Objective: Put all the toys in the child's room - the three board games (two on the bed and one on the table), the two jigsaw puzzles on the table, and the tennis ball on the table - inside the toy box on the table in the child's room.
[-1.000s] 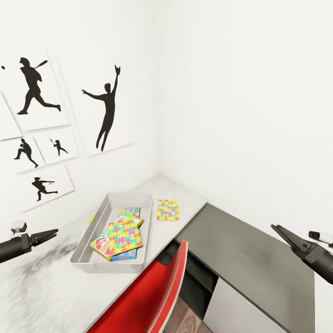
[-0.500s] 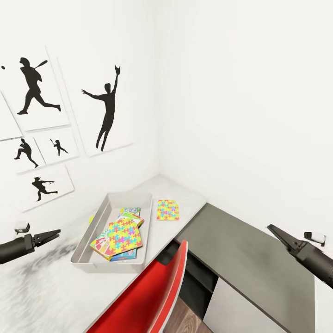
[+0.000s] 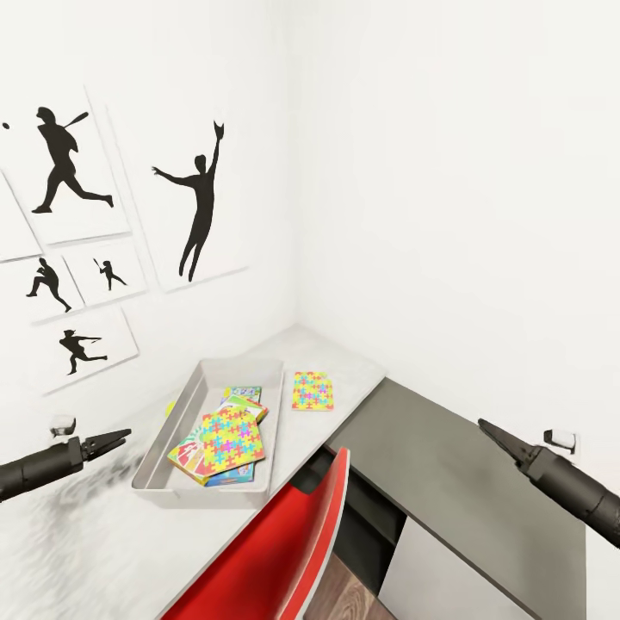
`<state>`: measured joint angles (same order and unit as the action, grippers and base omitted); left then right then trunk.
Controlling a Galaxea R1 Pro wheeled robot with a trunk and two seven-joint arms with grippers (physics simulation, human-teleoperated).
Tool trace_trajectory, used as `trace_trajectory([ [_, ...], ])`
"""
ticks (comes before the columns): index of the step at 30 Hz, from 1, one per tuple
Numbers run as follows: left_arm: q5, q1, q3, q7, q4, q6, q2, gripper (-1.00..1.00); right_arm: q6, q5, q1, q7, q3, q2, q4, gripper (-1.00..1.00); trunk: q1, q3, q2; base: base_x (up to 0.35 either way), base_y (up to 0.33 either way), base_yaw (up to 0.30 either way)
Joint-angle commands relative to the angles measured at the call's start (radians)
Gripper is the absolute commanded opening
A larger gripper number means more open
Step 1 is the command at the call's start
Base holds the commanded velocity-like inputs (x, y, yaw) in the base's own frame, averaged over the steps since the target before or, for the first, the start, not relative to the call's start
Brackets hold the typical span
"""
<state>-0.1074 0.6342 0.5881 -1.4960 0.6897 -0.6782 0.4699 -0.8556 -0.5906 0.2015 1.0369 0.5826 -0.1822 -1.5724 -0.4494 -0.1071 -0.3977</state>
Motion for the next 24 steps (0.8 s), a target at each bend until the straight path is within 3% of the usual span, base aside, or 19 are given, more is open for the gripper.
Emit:
trace_trajectory([
  [1, -0.01, 0.002, 0.004, 0.069, 0.001, -0.011, -0.005, 1.0, -0.005, -0.002, 0.001, -0.206, -0.008, 0.0, 0.0, 1.0, -0.001, -0.002, -0.002, 0.0, 0.0, 0.0],
  [10, -0.012, 0.002, 0.002, 0.105, 0.003, -0.008, -0.046, 1.0, -0.005, -0.003, 0.001, -0.26, -0.068, 0.001, 0.0, 1.0, -0.001, -0.002, -0.002, 0.0, 0.0, 0.0],
  [24, -0.012, 0.004, 0.001, 0.175, 0.006, -0.007, -0.079, 1.0, -0.002, -0.001, 0.002, -0.306, -0.136, 0.003, 0.0, 1.0, -0.001, -0.002, -0.002, 0.0, 0.0, 0.0],
])
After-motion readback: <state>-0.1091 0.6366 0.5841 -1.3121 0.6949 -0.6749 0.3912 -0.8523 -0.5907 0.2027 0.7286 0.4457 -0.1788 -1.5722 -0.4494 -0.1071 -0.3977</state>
